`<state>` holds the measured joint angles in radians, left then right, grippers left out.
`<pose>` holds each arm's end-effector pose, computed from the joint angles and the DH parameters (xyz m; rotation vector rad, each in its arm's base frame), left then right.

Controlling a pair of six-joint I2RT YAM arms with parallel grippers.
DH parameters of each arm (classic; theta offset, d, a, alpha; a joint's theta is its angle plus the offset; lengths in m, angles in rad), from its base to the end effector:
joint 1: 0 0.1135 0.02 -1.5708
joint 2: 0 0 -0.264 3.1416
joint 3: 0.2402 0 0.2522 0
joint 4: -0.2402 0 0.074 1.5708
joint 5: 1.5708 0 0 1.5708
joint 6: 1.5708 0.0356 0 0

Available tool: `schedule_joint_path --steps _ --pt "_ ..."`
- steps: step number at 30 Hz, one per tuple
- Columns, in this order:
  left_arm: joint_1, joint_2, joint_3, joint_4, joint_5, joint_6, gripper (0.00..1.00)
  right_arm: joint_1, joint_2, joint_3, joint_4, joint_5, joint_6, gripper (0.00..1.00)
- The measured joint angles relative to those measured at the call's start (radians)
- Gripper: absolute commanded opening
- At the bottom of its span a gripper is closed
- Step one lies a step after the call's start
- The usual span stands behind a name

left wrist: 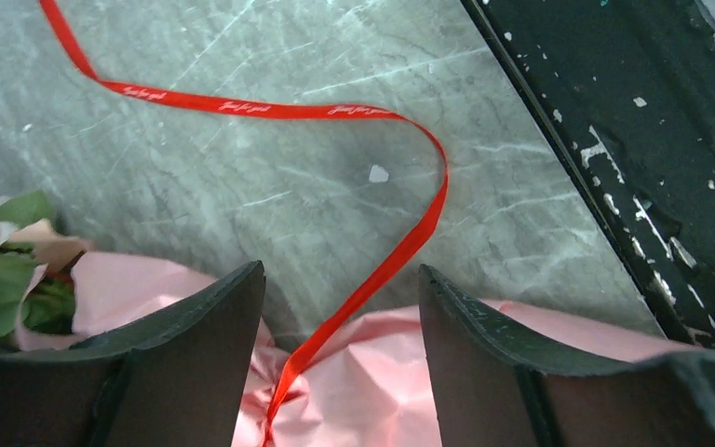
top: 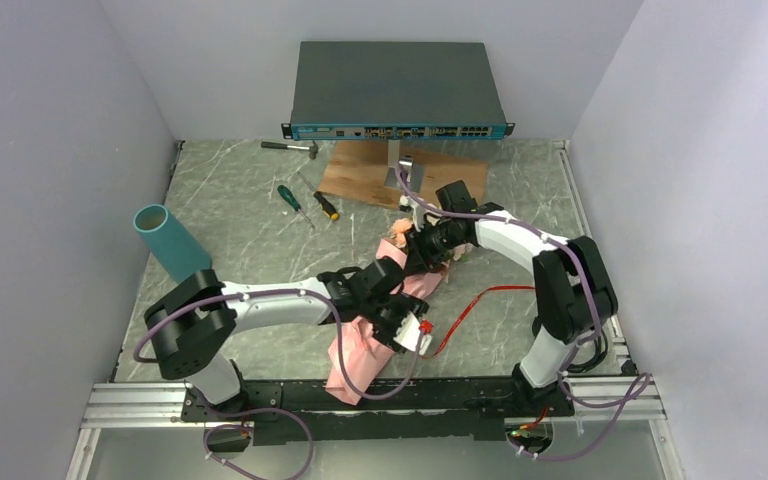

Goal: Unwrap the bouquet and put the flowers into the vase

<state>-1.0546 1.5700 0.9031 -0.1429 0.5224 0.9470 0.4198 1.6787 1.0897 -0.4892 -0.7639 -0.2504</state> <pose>0.1433 -0.2885 0.1972 2.0948 1.0470 -0.6717 0.2937 0.1580 0.2019 -1.0701 2.2985 1.0633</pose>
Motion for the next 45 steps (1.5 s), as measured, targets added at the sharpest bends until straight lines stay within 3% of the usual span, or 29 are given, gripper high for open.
schedule_joint_path --steps 11,15,18,23,30,33,37,38,39,40,41,42,45 --pt "-0.087 0.185 0.146 -0.157 -0.154 0.089 0.59 0.012 0.169 0.034 -0.020 0.088 -0.055 0.22" --pt "-0.089 0.212 0.162 -0.190 -0.185 0.106 0.35 0.014 0.192 0.048 -0.034 0.093 -0.074 0.18" --pt "-0.090 0.214 0.164 -0.206 -0.208 0.100 0.01 0.014 0.204 0.058 -0.045 0.096 -0.091 0.13" --pt "-0.084 0.194 0.174 -0.214 -0.214 0.032 0.00 0.019 0.213 0.061 -0.049 0.113 -0.116 0.00" --pt "0.028 -0.026 0.146 -0.141 -0.194 -0.151 0.00 0.034 0.214 0.061 -0.048 0.146 -0.143 0.00" --pt "0.096 -0.159 0.058 -0.096 -0.188 -0.207 0.00 0.035 0.214 0.061 -0.048 0.150 -0.145 0.00" --pt "0.100 -0.241 -0.052 -0.074 -0.180 -0.219 0.00 0.040 0.214 0.064 -0.051 0.158 -0.150 0.00" --pt "0.100 -0.246 -0.062 -0.073 -0.175 -0.221 0.01 0.041 0.216 0.066 -0.053 0.159 -0.151 0.00" --pt "0.102 -0.247 -0.063 -0.072 -0.170 -0.224 0.21 0.041 0.217 0.068 -0.056 0.159 -0.151 0.00" --pt "0.107 -0.247 -0.062 -0.071 -0.161 -0.227 0.48 0.041 0.218 0.069 -0.058 0.159 -0.151 0.00" --pt "0.113 -0.247 -0.061 -0.074 -0.153 -0.230 0.63 0.041 0.219 0.071 -0.060 0.159 -0.151 0.00" --pt "0.120 -0.247 -0.058 -0.083 -0.144 -0.228 0.67 0.041 0.220 0.072 -0.062 0.159 -0.153 0.00" --pt "0.161 -0.247 -0.036 -0.122 -0.111 -0.247 0.66 0.042 0.220 0.072 -0.063 0.159 -0.154 0.00"
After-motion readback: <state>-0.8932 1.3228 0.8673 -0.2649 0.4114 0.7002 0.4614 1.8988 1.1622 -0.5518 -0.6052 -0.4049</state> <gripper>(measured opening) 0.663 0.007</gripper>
